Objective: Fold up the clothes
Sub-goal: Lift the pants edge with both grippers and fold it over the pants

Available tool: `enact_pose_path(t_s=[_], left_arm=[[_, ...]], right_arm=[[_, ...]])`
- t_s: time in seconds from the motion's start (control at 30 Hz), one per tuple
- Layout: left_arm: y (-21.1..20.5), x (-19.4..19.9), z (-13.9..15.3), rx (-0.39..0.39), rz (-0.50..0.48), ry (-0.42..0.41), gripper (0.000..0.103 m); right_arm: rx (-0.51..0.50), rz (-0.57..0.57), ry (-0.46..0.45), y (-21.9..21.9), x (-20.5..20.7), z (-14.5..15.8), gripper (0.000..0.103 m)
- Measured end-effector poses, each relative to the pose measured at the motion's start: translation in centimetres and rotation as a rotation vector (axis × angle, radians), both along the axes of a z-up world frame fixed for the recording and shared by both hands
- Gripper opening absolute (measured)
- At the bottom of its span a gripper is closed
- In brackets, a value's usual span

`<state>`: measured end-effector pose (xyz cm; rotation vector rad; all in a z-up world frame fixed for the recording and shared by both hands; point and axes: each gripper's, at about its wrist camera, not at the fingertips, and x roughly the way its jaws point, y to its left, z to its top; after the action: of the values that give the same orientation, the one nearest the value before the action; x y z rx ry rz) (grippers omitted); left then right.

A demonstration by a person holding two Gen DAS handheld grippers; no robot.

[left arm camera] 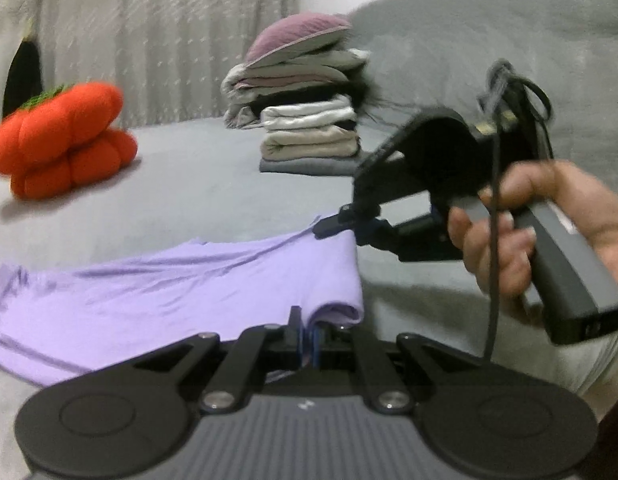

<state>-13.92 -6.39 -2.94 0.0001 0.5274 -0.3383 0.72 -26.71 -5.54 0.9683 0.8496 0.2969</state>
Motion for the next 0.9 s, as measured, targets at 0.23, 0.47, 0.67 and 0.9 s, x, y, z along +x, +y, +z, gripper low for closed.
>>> enact_pose_path(t_s=[0.23,0.47,0.67,0.9], left_arm=[[5.2,1.5,1.1,-0.247,0.060,0.065,0.004],[10.9,2.7,1.1,-0.400,0.160,0.093,0.004],[16.2,4.0,-0.4,-0.503,0.260,0.123,0.004],[21.5,5.1,-1.7,-0.575,0.366,0.140,0.004]], right_arm=[[-0.014,0.045,-0.030,2.6,1.7,2.5,0.009],[-0.024,0.104,-0.021,7.9,4.5,3.3,0.009],[-0.076,0.177,-0.003,13.3,6.6,3.0,0.009],[-0.140,0.259,-0.003,19.5,8.9,2.7,0.009]])
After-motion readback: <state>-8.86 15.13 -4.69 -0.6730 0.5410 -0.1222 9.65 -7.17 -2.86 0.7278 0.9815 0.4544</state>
